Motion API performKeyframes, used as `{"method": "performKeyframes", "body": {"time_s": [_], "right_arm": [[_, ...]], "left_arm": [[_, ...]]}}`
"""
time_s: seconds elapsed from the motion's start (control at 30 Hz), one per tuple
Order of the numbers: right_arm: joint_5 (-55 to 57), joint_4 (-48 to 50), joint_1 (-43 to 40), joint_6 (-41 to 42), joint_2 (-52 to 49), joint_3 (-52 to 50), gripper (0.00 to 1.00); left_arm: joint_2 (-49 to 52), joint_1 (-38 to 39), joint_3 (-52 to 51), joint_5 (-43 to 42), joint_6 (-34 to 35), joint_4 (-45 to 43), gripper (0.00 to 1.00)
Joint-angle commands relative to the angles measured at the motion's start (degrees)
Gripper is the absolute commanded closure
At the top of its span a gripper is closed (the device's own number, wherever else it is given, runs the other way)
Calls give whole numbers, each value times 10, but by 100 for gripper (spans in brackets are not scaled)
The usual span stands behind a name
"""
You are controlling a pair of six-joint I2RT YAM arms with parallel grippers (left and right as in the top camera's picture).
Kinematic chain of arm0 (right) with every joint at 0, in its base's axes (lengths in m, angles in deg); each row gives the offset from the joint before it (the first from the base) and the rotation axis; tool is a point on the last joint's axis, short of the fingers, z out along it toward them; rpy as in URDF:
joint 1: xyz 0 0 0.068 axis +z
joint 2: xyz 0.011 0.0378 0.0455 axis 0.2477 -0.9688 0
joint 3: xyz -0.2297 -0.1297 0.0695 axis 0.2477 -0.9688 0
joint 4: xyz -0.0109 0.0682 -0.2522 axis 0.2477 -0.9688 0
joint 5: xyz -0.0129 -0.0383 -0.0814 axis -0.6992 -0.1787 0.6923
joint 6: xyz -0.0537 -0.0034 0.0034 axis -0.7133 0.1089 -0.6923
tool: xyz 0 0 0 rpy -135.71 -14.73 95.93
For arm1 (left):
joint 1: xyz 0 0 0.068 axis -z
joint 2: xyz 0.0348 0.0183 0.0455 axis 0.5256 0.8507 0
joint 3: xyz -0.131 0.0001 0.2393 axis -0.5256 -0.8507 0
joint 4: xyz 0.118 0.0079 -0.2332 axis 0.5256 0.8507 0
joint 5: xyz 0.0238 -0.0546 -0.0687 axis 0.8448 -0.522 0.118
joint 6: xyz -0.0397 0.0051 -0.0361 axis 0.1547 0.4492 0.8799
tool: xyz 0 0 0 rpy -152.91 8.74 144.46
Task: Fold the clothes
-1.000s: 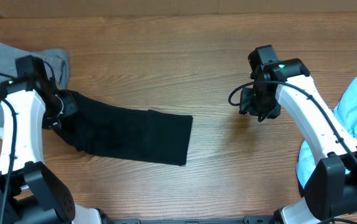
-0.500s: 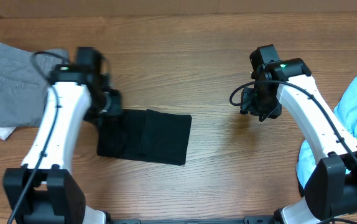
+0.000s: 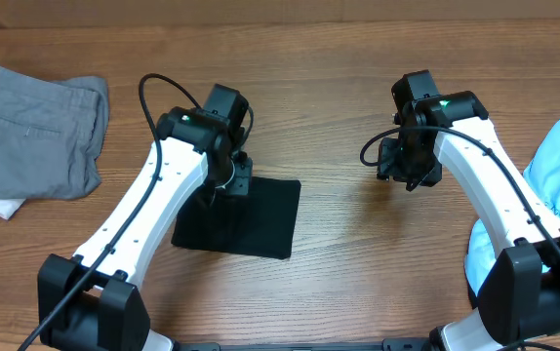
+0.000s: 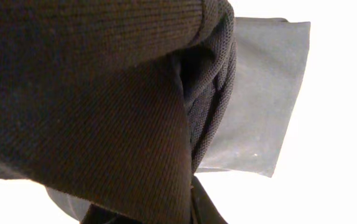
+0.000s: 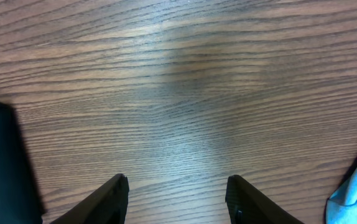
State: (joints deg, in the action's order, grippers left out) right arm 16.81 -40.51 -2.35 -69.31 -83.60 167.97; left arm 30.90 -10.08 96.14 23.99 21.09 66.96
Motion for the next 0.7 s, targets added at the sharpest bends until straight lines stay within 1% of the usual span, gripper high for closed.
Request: {"method": "performKeyframes", "body": {"time_s": [0.0, 0.37, 0.4, 0.43, 0.47, 0.67], "right_arm": [[3, 1, -1, -4, 8, 9, 45], [3, 1, -1, -4, 8, 9, 45], [3, 1, -1, -3, 8, 9, 44], [3, 1, -1, -3, 8, 9, 44], [3, 1, -1, -3, 8, 9, 44], [-1, 1, -1, -4, 8, 9, 44]], "left_arm": [[3, 13, 9, -5, 23, -3, 90], [3, 46, 6, -5, 32, -23, 90], [3, 48, 4, -5, 32, -26, 89], [3, 51, 1, -5, 32, -30, 87], [3, 52, -3, -5, 32, -34, 89], [3, 64, -40, -5, 34, -64, 90]]}}
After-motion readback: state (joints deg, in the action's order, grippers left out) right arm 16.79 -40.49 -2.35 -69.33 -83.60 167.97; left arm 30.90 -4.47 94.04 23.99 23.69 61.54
